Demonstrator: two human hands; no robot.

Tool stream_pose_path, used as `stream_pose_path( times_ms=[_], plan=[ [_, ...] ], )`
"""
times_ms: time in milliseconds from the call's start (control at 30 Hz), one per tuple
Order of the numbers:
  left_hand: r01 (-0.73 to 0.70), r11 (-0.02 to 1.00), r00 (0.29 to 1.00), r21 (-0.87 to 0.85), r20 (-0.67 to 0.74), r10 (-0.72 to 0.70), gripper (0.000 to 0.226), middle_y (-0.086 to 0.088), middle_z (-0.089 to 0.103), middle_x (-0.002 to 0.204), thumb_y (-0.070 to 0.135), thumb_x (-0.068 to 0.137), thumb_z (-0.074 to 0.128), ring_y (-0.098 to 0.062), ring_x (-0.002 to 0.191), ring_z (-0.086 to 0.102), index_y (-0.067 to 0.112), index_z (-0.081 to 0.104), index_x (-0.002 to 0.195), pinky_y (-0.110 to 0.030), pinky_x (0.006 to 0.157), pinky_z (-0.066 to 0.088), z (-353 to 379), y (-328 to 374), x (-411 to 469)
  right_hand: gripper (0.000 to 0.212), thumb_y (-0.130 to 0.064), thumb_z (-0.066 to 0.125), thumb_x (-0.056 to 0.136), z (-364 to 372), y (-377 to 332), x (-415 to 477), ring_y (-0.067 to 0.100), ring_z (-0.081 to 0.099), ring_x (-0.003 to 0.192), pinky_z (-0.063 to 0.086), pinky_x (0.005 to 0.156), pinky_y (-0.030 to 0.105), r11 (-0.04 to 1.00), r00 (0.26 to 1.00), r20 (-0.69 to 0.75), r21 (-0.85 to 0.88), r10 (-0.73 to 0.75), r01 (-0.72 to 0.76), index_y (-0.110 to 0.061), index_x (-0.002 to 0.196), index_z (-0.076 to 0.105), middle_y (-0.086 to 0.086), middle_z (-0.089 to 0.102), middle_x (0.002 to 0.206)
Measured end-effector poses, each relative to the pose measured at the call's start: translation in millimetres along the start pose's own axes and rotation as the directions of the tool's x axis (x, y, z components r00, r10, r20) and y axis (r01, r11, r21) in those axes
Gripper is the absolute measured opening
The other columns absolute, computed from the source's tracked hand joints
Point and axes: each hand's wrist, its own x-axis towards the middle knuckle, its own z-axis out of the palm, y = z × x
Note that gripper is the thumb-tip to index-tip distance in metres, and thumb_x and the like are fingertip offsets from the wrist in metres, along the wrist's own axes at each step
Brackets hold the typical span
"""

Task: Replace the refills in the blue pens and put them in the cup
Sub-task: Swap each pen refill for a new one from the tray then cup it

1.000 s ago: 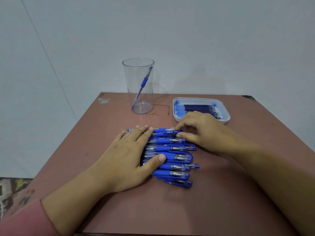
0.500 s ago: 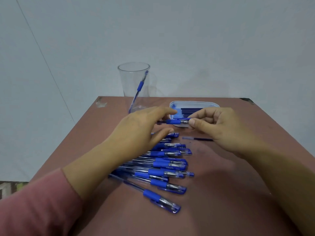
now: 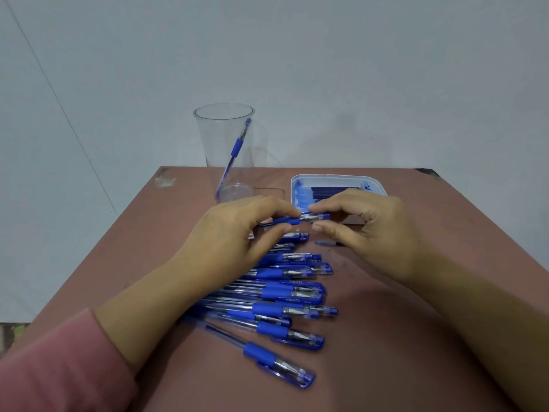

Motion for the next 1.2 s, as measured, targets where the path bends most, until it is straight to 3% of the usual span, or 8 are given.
stream_pose_path(
  times_ms=[167,267,433,700,1000,1100,1200],
  plan=[
    [0.021,0.999,1.0,-0.034,-0.021,-0.022,0.026,0.022,0.061,0.092,0.04,0.084,0.068,0.002,0.08,0.058,0.03,0.07,0.108,-0.014,0.069,0.046,-1,-1,-1,0.022,-0.019,0.073,0.082,4,4,2,0.003,0.063,0.088,0.053,0.077,0.022,0.984,0.991,-0.024,-0.124,-0.131,0.127,-0.016,0.104,0.072,-0.009,0.068,0.093],
    [0.034,0.999,0.999,-0.011,-0.007,-0.034,0.023,0.024,0.053,0.089,0.038,0.087,0.064,0.006,0.078,0.053,0.031,0.069,0.109,-0.01,0.067,0.041,-1,-1,-2,0.02,-0.019,0.072,0.082,5,4,2,0.004,0.063,0.084,0.052,0.075,0.022,0.977,0.984,-0.038,-0.134,-0.173,0.166,-0.013,0.101,0.072,-0.007,0.068,0.09],
    [0.021,1.0,0.999,-0.009,0.039,-0.02,0.025,0.027,0.046,0.087,0.042,0.093,0.051,0.003,0.075,0.05,0.032,0.064,0.112,-0.014,0.063,0.04,-3,1,-4,0.015,-0.015,0.07,0.084,8,4,1,0.007,0.062,0.08,0.051,0.072,0.022,0.971,0.982,-0.041,-0.162,-0.183,0.174,-0.008,0.097,0.072,-0.001,0.07,0.087],
    [0.054,0.998,0.994,-0.042,0.096,-0.05,0.027,0.029,0.045,0.085,0.04,0.095,0.049,0.0,0.074,0.051,0.034,0.064,0.116,-0.011,0.062,0.037,-5,2,-3,0.013,-0.013,0.068,0.085,7,4,1,0.008,0.061,0.079,0.05,0.071,0.022,0.971,0.984,-0.004,-0.165,-0.178,0.175,-0.008,0.096,0.071,0.001,0.07,0.085],
    [0.107,0.987,0.984,-0.123,0.159,-0.086,0.03,0.013,0.046,0.078,0.031,0.094,0.052,-0.01,0.07,0.05,0.036,0.064,0.122,-0.01,0.062,0.036,-7,6,-3,0.011,-0.008,0.069,0.083,0,-3,0,0.009,0.058,0.075,0.047,0.071,0.018,0.961,0.979,0.045,-0.19,-0.198,0.203,-0.006,0.094,0.07,0.0,0.067,0.082],
    [0.124,0.981,0.982,-0.151,0.164,-0.099,0.034,0.017,0.045,0.077,0.034,0.094,0.048,-0.008,0.07,0.049,0.043,0.06,0.125,-0.01,0.063,0.037,-9,1,-6,0.013,-0.011,0.067,0.083,-10,1,-1,0.008,0.059,0.076,0.045,0.07,0.012,0.959,0.988,0.007,-0.239,-0.157,0.154,-0.005,0.094,0.071,0.0,0.069,0.082],
    [0.133,0.981,0.982,-0.14,0.149,-0.112,0.034,0.016,0.045,0.075,0.037,0.092,0.051,-0.009,0.069,0.049,0.044,0.059,0.124,-0.013,0.061,0.039,-8,-5,-6,0.014,-0.02,0.068,0.082,-21,3,0,0.003,0.062,0.077,0.045,0.068,0.008,0.984,0.999,0.024,-0.174,-0.03,0.034,-0.012,0.092,0.072,-0.007,0.07,0.084]
  ],
)
